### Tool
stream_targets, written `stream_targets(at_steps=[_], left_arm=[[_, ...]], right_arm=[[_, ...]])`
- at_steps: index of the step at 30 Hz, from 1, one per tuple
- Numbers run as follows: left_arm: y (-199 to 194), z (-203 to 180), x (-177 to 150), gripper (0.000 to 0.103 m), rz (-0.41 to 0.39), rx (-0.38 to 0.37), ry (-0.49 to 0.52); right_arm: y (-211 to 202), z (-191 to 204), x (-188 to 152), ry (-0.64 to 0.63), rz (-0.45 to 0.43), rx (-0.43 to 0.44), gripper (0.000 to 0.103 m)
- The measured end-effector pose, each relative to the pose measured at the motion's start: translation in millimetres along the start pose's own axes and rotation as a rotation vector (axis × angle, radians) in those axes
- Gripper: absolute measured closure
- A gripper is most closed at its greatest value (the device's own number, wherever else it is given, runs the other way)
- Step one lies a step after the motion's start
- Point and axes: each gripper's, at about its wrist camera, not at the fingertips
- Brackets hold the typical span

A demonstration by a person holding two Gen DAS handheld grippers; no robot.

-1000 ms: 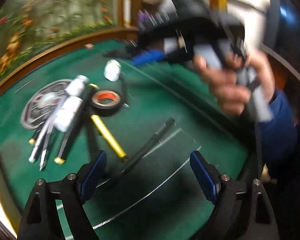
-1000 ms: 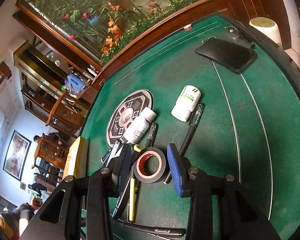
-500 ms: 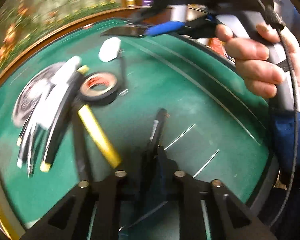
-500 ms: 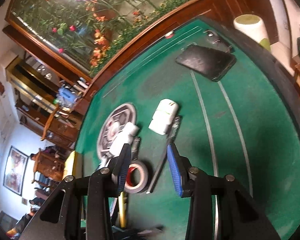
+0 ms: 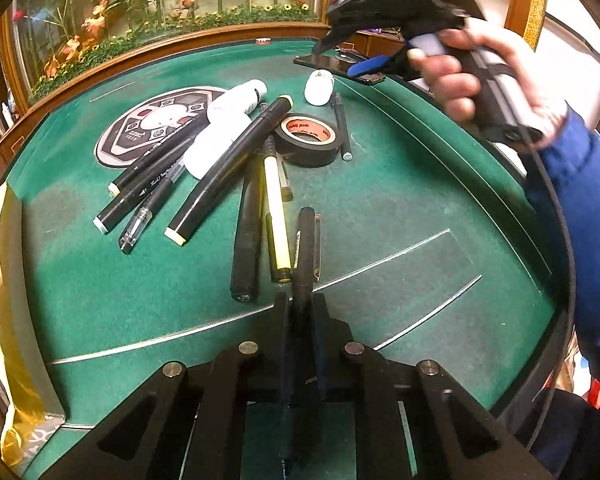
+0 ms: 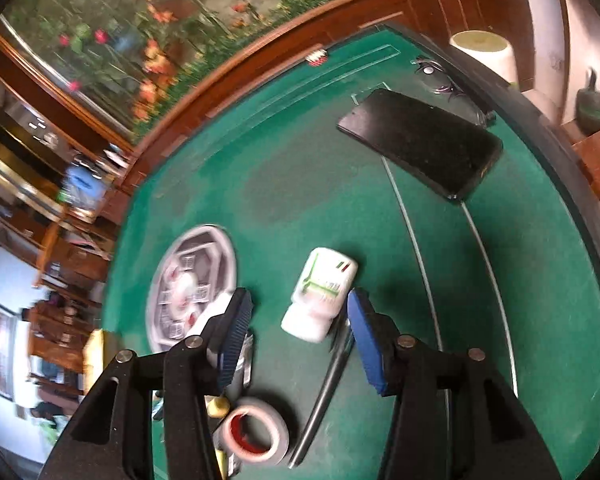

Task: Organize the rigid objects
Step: 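Grasp the white green-labelled bottle with the right tool while the left tool grasps a black pen, then carry the bottle and pen to the white tray and release both there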

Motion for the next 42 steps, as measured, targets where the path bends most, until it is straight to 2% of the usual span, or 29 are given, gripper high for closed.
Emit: stream_targets(at_steps=[3,4,6,10,15,20,30,42], left_arm=[[-0.6,0.7,-1.1,0.092,-0.001,0.012,0.01],[-0.1,0.2,-0.4,0.092,-0.002,0.016,0.015],[0.7,1.3,1.0,0.092,-0.006,0.011,0.011],[1.5,3.6,1.5,0.092,-0.032,0.004,-0.004],[-0.3,8.5,2.8,0.094,-0.05,-0.104,-0.062],[-3.6,7.5,4.4,0.094,-0.066,-0.12,-0.075],[-32.3,26.1,5.9,0.094,-0.158,-0.121,-0.144],[-80.1,82.1,-5.4,0.094,-0.292,-0.054,-0.282]], right_arm=[[15.3,4.2,1.7,-0.012,0.021,-0.077,0.055],[21.6,4.6,0.4,-0.014,0.024,-0.084,0.056],[32.4,11.5,-2.6,-0.044,0.034,-0.089,0.068],[32.8,20.3,-6.7,-0.127,0.011,-0.101,0.069],[11.0,8.0,-4.5,-0.109,-0.045,-0.043,0.069],[-15.0,9.6,-4.7,-0.095,-0.092,0.058,0.069],[-43.5,60.4,-31.9,-0.249,-0.132,0.195,0.069],[-38.5,109.2,-78.3,-0.43,-0.077,0.282,0.069]])
Point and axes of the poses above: each gripper's, at about its wrist camera, not at the fingertips, and y roughly the way its jaws point, z to its left, x to its top, and after that the axes turned 2 degrees about z, right-handed
